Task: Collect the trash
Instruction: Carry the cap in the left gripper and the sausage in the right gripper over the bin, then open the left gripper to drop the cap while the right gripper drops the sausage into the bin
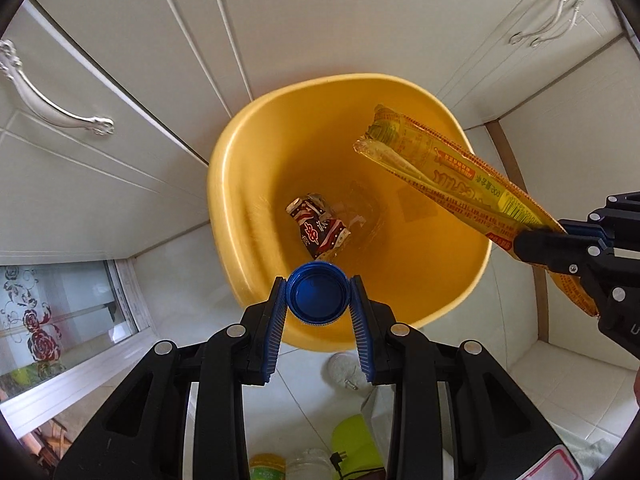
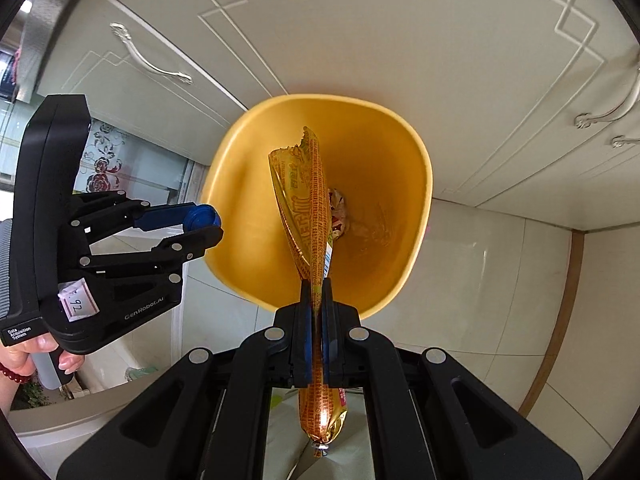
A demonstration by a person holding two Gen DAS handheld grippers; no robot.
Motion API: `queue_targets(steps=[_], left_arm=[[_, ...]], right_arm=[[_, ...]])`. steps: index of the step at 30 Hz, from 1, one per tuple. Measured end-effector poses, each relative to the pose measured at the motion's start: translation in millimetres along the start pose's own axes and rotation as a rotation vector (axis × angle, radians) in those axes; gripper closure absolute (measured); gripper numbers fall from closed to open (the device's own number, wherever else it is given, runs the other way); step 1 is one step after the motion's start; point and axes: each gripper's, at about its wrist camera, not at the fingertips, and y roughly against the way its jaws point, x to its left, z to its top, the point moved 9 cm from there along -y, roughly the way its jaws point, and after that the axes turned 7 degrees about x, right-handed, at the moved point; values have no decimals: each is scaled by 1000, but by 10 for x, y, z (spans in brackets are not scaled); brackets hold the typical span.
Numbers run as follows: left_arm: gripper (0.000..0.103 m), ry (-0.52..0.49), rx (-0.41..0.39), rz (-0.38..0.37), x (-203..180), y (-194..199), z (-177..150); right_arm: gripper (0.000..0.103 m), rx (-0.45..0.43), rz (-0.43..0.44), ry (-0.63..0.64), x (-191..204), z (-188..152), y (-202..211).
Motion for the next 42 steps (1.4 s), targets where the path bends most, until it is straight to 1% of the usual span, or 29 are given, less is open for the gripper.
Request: queue_targets(steps=[5,12,19,20,21,22,23,24,25,26,30,34,38,42], left_arm=[[71,4,12,-15,25,-116,73],[71,3,15,-35,-29,-180,171],[71,0,23,-41,-64,-286,227],[67,0,22,-39,-64,-301,227],[61,2,20,-36,-56,-310,233],[47,6,13,-28,-54,-307,242],[35,10,5,-17,-45,-296,247],[33,14,-1,-13,-49,-289,261],[32,15,-5,-20,-56,-286,268],[32,15,-6,-28,-66,-283,266],[36,1,-2,-22,-82,-290,266],[36,-2,-3,-18,-88,-258,250],[36,1,-12,-13,-69,-172,233],[36,14,-32,-11,-29,3,189]], right_arm=[[99,18,6,-27,-162,70,-110],[99,29,12,-58,-253,139,-222],[97,43,36,-94,-346,119,-242],[97,43,40,-102,-363,121,-248],[97,44,42,-109,-367,130,-263],[92,44,49,-120,-379,134,-266],[74,39,53,-131,-395,139,-262],[63,28,55,-141,-409,146,-242],[47,14,58,-149,-419,155,-215],[45,2,60,-155,-430,160,-186],[45,-18,59,-157,-443,153,-103],[45,-29,65,-159,-424,207,-93],[45,-42,67,-164,-409,196,-1],[45,-61,67,-162,-332,159,164]])
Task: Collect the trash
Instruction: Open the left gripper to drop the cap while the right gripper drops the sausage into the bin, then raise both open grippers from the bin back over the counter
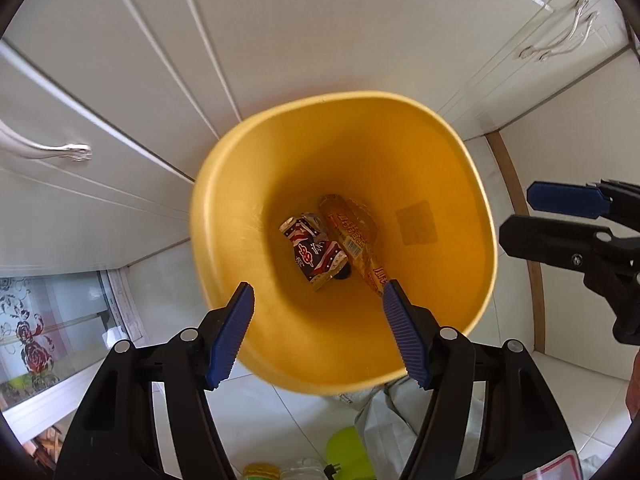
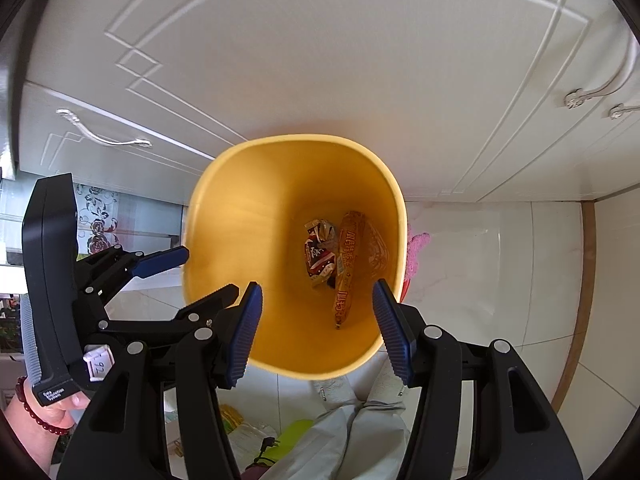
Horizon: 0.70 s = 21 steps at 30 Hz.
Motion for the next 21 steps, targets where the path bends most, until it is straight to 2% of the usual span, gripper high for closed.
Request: queue_targets(steps=[9,21], left_arm=[[36,15,-70,-8,23,630,-191],[36,53,-263,-9,116,1823,-412]], right_arm=[[45,-96,3,25,269,-177,674],[45,-361,-24,117,768,-216,2039]])
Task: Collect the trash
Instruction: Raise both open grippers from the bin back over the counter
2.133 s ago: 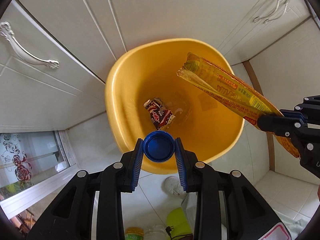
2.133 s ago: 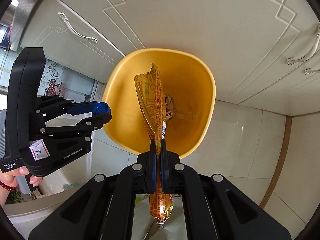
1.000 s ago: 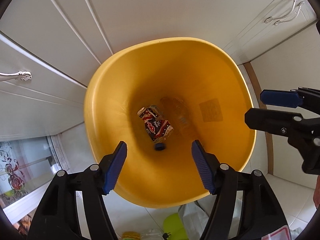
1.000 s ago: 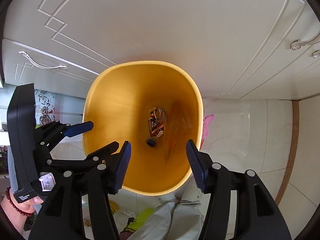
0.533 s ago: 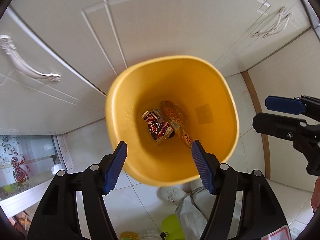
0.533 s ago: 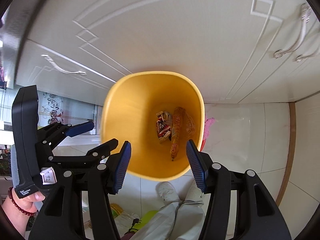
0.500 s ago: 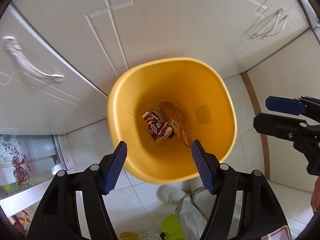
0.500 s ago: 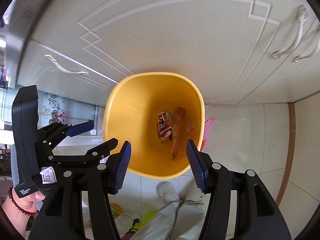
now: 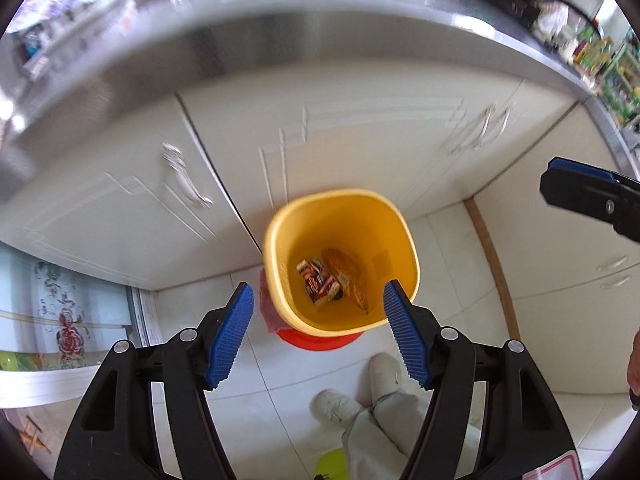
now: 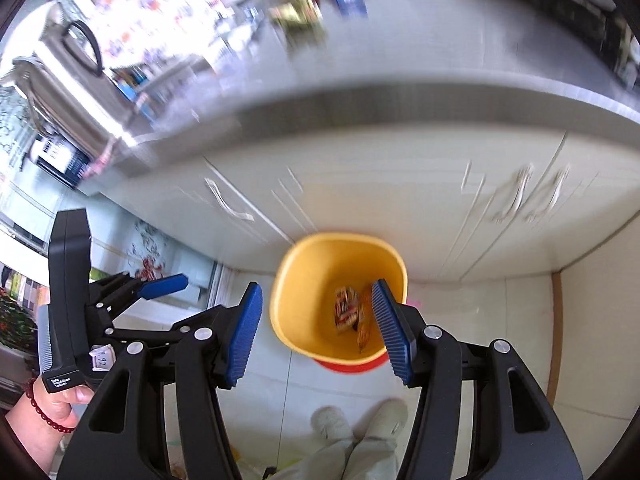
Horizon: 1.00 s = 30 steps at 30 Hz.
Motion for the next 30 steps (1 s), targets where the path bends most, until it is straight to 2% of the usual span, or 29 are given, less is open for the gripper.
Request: queue_targets(steps=[5,11,20,30], left_arm=[[35,36,-84,5,178,436,196],[35,52,-141,24,352,743,496],[34,76,-159,48,614,801,1079],[31,138,-140,78,1011,653,1736]], right_arm=[[45,-85,-4,7,103,233,325],[45,-145,-5,11,218,567,493],[45,-173,12,24,209,1262,399],[45,-145,31,55,191,2038,53]])
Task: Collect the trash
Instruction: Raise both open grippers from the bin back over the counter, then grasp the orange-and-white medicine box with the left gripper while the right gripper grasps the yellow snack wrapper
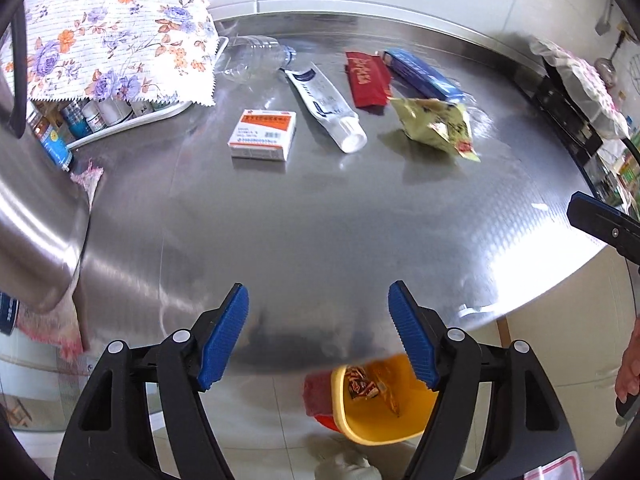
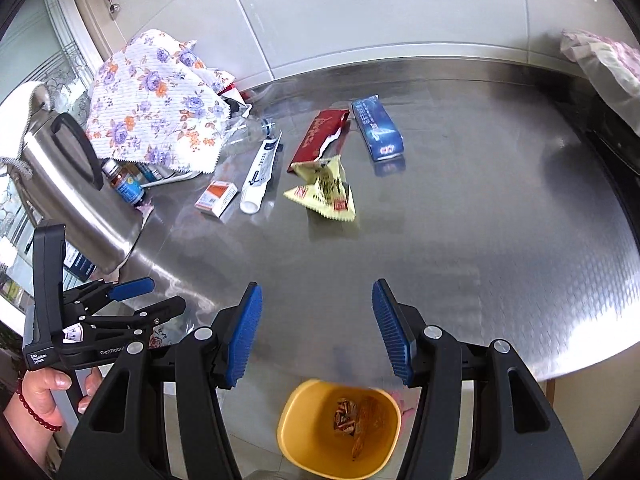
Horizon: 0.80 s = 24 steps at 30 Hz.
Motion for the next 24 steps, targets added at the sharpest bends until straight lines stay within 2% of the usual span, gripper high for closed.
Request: queue_targets(steps=[1,3,5,7,12,20,24], left_arm=[[31,1,3,3,29,-30,62],[31,3,9,2,85,-98,182],[31,3,14,2,145,-182,311],[31,5,23,-5,216,-281,441],[30,0,43,-21,347,-485,665],[26,-36,23,-23,404,-592,980],[35,-65,8,13,431,-609,1069]], right_arm=[[45,0,-1,-3,-4,62,-44],[37,-2,-13,-10,-13,188,-147],[22,-12,-32,-16,-31,294,-234],[15,-13,-55,-36,-68,406,-341],[15,9,-62,-75,-103,628,-629],[15,55,-92,-96,-84,828,-1037],[16,66,-110,-95,-102,871,-1188]])
